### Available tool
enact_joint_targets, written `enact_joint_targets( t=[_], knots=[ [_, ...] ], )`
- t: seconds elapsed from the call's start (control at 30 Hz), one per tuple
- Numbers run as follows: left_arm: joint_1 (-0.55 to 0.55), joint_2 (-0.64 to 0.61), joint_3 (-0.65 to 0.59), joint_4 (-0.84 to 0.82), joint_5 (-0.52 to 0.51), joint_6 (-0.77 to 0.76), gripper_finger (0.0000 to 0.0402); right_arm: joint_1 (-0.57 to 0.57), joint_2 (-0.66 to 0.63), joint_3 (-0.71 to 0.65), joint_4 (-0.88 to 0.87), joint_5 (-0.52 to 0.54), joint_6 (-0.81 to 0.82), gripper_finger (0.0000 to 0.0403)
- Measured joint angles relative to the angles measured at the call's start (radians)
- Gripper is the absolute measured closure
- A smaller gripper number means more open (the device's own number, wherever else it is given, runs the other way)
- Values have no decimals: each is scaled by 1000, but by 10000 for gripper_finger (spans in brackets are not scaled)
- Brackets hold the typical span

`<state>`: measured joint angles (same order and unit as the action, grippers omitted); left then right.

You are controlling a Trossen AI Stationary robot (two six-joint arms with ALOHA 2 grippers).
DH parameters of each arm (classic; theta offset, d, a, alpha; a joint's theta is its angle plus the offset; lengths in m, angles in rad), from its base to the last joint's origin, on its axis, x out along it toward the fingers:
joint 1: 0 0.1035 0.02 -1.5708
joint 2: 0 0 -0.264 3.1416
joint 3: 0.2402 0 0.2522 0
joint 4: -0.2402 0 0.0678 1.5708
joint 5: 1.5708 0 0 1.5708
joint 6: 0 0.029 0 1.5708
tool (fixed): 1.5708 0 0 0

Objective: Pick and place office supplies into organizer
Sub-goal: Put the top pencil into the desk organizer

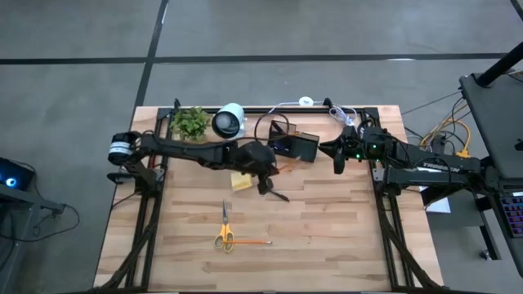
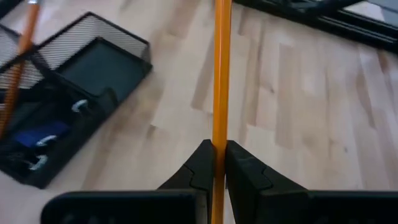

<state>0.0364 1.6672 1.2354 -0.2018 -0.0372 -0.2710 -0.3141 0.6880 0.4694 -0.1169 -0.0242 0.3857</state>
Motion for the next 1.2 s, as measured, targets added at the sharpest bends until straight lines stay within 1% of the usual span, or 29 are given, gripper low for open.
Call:
enact_joint_targets(
  t=[0.17,0.53,0.73,1.0,1.2],
  knots=[
    [44,0,-1,32,-2,24,391,0,0,0,-1,0,0,346],
    [154,1,-2,165,-6,54,391,0,0,0,-5,0,7,346],
    [199,1,-3,224,-12,96,391,0,0,0,-7,0,7,346],
    [244,15,-3,359,-25,104,391,0,0,0,-7,0,7,346],
    [266,84,-3,517,-25,104,391,0,0,0,-7,0,7,346]
  ],
)
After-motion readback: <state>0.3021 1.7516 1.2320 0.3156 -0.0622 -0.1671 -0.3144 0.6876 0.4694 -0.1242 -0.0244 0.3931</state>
